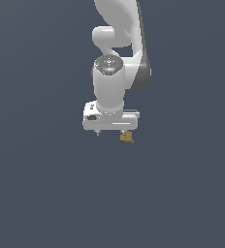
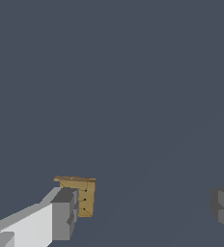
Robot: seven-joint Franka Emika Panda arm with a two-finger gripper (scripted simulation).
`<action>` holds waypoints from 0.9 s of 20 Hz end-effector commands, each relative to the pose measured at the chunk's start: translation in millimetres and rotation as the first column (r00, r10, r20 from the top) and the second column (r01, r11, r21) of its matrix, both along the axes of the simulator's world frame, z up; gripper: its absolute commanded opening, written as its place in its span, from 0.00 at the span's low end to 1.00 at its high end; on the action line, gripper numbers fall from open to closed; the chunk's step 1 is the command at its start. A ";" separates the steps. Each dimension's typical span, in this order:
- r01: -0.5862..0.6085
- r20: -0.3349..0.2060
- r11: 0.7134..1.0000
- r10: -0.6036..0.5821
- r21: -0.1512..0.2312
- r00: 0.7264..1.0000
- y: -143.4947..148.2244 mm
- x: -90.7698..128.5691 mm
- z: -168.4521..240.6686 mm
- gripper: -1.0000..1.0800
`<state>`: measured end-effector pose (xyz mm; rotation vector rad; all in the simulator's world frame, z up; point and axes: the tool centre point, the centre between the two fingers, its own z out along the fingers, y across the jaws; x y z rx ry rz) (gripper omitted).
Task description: Pick up the object and move it to a goal position.
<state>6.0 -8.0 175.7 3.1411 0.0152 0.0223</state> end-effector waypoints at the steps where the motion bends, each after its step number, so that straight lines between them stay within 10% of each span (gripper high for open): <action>1: 0.000 0.000 1.000 0.000 0.000 1.000 0.0 0.0 0.0 0.96; 18: -0.029 0.002 0.999 0.029 -0.025 1.000 -18.9 1.5 -5.5 0.96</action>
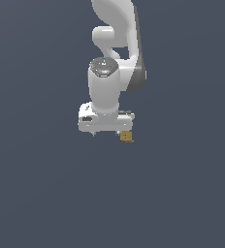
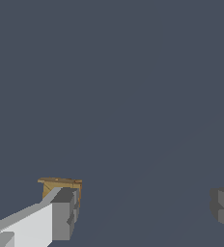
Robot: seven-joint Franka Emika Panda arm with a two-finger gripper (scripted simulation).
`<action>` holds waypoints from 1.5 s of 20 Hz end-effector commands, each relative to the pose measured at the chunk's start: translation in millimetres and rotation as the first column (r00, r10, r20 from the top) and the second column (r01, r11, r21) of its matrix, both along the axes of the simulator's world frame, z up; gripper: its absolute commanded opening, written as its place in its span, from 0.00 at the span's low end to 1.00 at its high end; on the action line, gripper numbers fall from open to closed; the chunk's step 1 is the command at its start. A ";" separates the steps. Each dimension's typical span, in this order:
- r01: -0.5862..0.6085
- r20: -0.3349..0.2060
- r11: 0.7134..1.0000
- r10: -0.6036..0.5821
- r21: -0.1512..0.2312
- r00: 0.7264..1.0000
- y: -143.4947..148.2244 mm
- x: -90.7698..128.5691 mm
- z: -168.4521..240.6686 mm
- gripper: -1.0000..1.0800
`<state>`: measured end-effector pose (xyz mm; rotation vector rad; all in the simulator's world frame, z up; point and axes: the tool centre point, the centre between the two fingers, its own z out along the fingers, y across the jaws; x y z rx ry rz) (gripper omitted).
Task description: Pick up the object and move it to a goal position.
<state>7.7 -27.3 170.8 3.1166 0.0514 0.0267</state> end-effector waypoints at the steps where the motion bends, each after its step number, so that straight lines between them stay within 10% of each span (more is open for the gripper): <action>1: -0.013 -0.001 1.000 0.013 -0.001 1.000 0.8 -0.6 -1.3 0.96; 16: -0.294 -0.017 0.956 0.293 -0.008 0.956 20.0 -13.9 -26.7 0.96; 30: -0.689 -0.035 0.724 0.689 -0.001 0.724 53.3 -39.1 -63.8 0.96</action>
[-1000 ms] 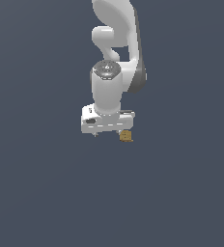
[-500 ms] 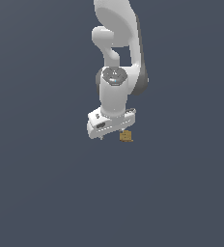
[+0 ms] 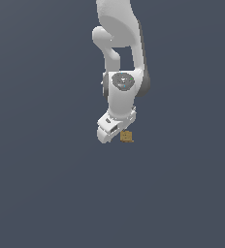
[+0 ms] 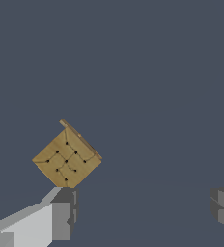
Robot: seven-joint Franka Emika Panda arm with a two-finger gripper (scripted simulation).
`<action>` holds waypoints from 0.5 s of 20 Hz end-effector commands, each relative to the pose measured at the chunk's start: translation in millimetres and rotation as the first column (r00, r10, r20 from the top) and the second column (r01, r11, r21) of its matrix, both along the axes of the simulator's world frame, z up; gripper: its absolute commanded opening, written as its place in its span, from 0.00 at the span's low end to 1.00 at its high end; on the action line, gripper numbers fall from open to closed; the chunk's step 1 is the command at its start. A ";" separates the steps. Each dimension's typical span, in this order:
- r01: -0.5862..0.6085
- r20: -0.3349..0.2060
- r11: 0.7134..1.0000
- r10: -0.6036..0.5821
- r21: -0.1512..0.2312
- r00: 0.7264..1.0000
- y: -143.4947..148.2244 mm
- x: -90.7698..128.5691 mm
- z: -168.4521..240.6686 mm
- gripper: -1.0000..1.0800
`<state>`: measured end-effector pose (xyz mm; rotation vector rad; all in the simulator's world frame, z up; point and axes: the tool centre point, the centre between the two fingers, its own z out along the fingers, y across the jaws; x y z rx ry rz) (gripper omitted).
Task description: Pick up the object and move it to a goal position.
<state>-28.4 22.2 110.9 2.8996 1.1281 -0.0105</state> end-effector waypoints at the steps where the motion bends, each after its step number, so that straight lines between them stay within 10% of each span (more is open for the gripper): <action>1: -0.085 -0.003 0.996 0.085 0.001 0.996 6.3 -5.0 -6.3 0.96; 10: -0.378 -0.010 0.926 0.378 0.011 0.926 29.5 -24.1 -27.3 0.96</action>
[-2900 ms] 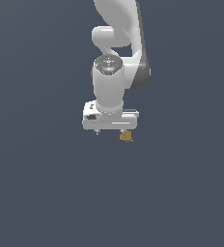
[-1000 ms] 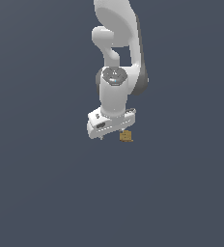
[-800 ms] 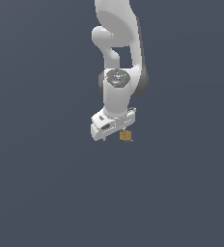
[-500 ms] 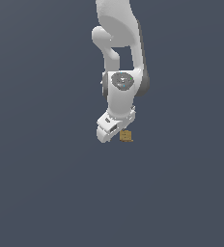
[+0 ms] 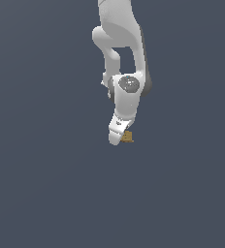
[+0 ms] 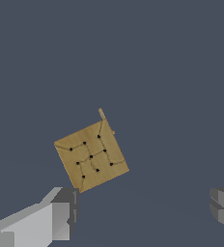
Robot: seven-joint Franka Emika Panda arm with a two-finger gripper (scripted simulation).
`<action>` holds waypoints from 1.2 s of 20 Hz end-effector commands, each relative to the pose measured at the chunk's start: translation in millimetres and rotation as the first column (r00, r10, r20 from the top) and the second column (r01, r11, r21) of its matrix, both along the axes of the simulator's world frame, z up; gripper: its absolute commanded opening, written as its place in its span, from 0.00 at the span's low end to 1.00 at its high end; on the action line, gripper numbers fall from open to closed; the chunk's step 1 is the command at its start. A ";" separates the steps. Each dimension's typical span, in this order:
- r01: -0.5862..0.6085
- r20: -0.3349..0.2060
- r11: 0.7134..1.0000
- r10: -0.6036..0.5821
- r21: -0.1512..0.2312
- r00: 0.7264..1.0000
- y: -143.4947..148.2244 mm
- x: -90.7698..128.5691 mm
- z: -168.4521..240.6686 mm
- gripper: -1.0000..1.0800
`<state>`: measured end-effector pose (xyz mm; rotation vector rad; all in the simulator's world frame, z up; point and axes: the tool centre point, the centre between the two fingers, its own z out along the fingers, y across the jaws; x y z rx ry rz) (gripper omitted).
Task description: Pick up the object and move it to a goal position.
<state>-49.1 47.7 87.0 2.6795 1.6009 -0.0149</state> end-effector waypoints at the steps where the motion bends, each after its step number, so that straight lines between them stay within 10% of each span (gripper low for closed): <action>1: -0.086 -0.002 0.996 0.086 0.003 0.996 6.7 -5.6 -5.6 0.96; 24: -0.412 -0.003 0.911 0.412 0.022 0.911 33.8 -29.8 -27.1 0.96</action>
